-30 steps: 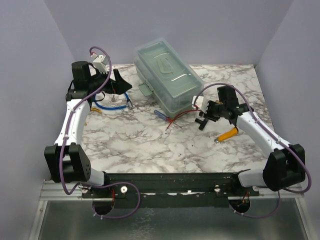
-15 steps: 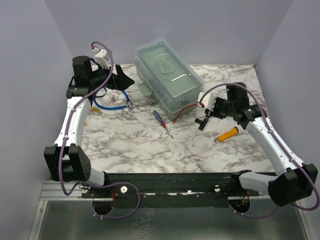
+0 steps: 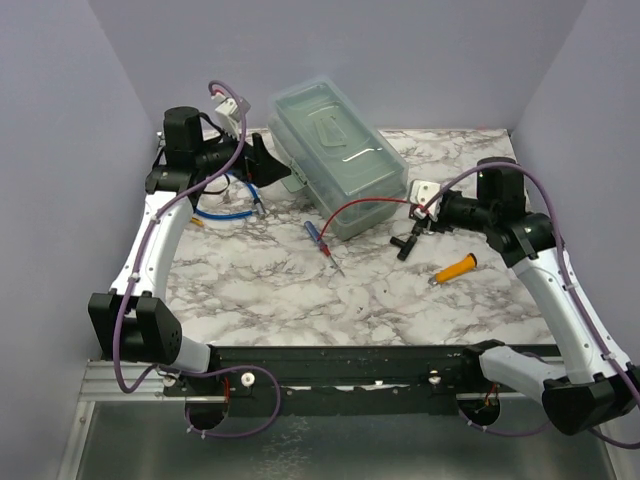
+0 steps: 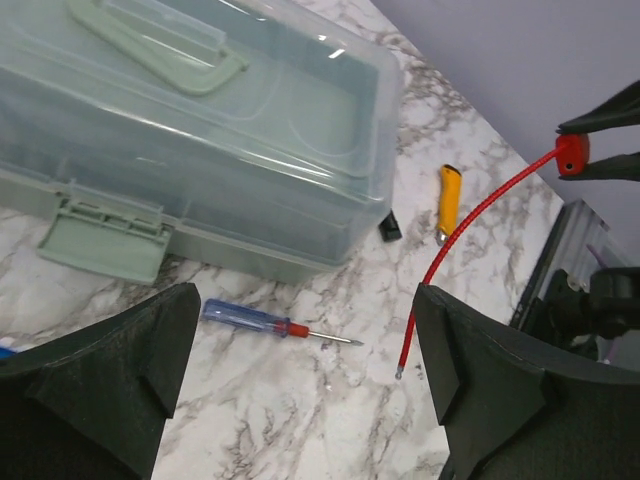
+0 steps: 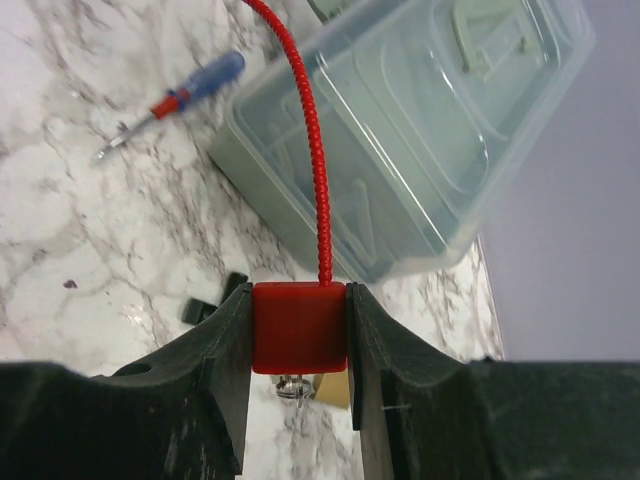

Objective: Lock with the key
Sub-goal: Lock the lock.

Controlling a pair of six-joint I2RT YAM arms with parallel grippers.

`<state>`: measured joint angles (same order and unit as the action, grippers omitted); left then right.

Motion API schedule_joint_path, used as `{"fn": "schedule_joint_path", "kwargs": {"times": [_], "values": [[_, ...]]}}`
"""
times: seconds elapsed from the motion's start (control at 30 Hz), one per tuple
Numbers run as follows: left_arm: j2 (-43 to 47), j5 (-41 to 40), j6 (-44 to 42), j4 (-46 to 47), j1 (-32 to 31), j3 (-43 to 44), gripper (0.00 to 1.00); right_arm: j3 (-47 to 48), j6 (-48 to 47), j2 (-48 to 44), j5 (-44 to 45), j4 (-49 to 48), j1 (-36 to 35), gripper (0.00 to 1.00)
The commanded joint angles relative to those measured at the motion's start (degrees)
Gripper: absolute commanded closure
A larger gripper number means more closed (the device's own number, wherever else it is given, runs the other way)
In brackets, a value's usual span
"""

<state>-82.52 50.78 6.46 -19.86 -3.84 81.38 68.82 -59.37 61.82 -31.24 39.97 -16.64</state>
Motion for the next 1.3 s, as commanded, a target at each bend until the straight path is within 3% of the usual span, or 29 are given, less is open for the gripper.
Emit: {"fn": "schedule_joint_path", "kwargs": {"times": [0.0, 0.27, 0.53, 0.83, 0.9, 1.1, 1.17, 1.27], "values": [[1.6, 6.3, -0.1, -2.8, -3.9, 1.4, 0.08, 2.8, 1.5, 0.3, -14.2, -0.3, 0.0, 1.00], [1.8, 7.1, -2.3, -11.2, -13.5, 0.9, 0.19, 1.7, -1.0, 1.6, -19.2, -3.0, -1.8, 1.00], [0.5, 5.1, -8.8, -19.8, -18.9, 0.3, 0.35, -0.7, -4.4, 0.7, -18.9, -4.9, -3.3, 1.00], [0.5, 3.5, -12.4, -22.3, -20.6, -0.4, 0.80, -2.9, -5.1, 0.0, -19.2, -5.4, -3.4, 1.00], [0.6, 2.6, -13.0, -22.8, -20.9, -0.8, 0.80, -3.2, -4.7, 0.0, -19.6, -5.8, -3.4, 1.00], [0.2, 0.2, -14.5, -23.5, -22.4, -1.1, 0.52, -3.3, -3.9, -0.1, -20.8, -6.4, -3.4, 1.00], [-0.1, -0.4, -14.9, -23.4, -22.7, -1.1, 0.52, -3.3, -3.8, -0.1, -21.2, -6.4, -3.4, 1.00], [-0.3, 1.1, -15.6, -24.3, -22.7, -0.4, 0.90, -3.6, -4.0, -0.2, -21.2, -6.2, -3.4, 1.00]]}}
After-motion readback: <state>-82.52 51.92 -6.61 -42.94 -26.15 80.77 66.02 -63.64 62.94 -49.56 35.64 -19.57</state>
